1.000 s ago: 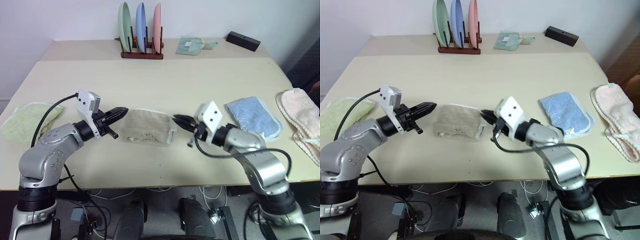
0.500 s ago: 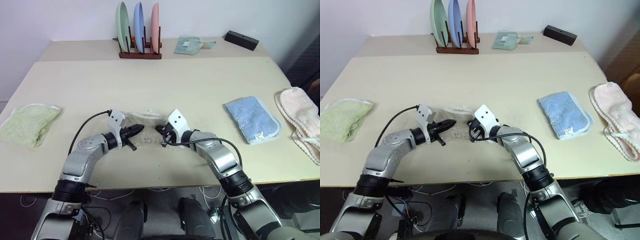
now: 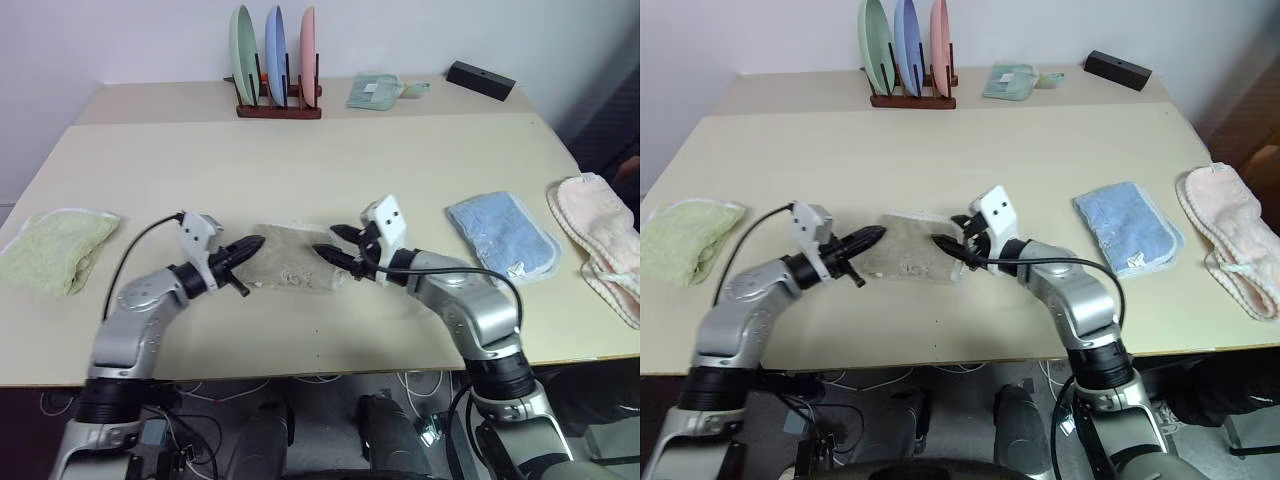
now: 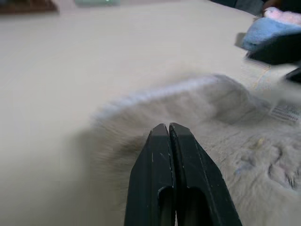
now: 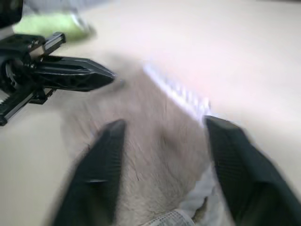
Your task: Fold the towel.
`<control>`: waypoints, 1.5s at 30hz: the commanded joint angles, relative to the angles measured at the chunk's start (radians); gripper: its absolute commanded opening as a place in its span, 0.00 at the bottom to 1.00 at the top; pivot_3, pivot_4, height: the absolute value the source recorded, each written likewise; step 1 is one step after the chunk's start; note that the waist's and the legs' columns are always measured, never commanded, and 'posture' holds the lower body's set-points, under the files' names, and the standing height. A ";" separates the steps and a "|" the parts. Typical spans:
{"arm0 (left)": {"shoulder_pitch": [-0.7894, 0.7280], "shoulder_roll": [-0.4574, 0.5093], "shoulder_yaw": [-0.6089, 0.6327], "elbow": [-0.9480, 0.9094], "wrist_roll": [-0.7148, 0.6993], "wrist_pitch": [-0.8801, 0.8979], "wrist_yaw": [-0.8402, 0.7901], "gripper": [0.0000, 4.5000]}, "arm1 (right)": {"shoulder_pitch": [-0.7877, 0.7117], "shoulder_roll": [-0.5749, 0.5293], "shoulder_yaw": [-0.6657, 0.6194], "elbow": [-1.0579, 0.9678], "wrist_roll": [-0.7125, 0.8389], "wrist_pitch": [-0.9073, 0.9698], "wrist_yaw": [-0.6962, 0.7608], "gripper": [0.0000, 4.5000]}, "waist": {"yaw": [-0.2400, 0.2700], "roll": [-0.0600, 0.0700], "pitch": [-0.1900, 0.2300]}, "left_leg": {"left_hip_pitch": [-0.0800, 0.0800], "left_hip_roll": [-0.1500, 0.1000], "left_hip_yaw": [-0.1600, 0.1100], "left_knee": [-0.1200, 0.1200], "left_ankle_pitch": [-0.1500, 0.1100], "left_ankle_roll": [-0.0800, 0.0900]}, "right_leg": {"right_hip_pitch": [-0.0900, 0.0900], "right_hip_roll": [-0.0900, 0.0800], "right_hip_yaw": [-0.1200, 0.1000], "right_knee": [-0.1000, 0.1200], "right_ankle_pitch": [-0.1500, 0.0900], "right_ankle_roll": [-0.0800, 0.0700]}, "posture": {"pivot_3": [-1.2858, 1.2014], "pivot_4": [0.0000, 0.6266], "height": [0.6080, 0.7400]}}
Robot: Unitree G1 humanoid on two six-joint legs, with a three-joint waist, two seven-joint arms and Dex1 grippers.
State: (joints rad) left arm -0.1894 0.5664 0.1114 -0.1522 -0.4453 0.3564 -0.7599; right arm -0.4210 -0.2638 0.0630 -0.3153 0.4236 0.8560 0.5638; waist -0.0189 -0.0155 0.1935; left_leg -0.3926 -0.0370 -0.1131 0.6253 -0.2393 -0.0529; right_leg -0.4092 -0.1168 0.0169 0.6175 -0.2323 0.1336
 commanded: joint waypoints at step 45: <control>-0.052 -0.057 -0.161 -0.093 -0.017 0.015 -0.128 0.00 | -0.019 -0.020 -0.962 -0.067 0.437 0.252 -0.663 0.02 | 0.004 0.002 0.001 | 0.000 0.000 0.001 -0.005 0.000 0.000 | 0.000 0.000 0.000 -0.002 0.000 0.000 | 0.52 0.24 1.00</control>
State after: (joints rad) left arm -0.2241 0.5134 -0.0387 -0.2450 -0.4656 0.3986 -0.8766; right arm -0.4684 -0.2747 -0.8425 -0.3429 0.8286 1.1083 -0.0659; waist -0.0148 -0.0138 0.1944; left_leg -0.3929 -0.0369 -0.1118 0.6205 -0.2391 -0.0525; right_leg -0.4099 -0.1168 0.0169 0.6151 -0.2324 0.1336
